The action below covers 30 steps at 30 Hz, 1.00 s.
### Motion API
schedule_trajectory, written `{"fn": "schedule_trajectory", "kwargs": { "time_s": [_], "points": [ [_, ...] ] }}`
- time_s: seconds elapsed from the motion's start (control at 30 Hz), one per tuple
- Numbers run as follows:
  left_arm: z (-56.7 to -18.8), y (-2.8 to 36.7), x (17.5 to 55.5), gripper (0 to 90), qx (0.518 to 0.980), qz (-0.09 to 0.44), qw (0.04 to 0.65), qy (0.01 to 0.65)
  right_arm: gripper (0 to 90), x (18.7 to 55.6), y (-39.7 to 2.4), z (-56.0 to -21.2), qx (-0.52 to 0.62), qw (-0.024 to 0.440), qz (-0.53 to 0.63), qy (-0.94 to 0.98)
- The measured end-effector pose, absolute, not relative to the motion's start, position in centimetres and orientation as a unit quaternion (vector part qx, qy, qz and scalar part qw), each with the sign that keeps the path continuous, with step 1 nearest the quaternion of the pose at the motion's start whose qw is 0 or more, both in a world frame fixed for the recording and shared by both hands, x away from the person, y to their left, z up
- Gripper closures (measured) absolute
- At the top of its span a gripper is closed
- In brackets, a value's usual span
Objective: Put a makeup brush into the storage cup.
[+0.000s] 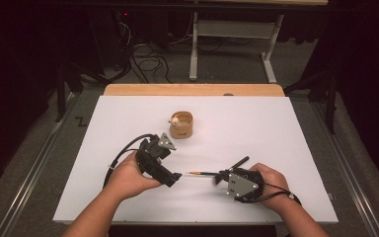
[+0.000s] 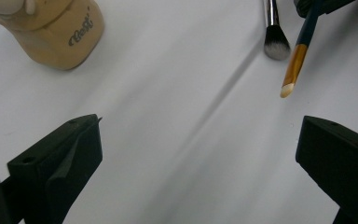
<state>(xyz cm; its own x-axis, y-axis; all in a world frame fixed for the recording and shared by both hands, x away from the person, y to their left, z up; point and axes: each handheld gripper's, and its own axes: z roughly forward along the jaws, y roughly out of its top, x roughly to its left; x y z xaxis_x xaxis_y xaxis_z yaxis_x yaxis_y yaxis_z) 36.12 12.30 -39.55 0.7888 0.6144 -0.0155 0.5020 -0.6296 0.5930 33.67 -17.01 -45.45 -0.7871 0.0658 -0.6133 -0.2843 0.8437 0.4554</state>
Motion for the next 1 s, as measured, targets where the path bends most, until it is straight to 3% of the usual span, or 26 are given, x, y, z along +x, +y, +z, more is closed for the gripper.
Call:
{"fn": "schedule_trajectory", "kwargs": {
  "time_s": [1.0],
  "points": [
    [-44.9, 15.5, 34.8, 3.9, 0.826, 0.126, 0.418, 0.357, 85.9, 34.0, -18.1, -45.9, 0.025, 0.295, 0.339, 0.893]
  ]
}}
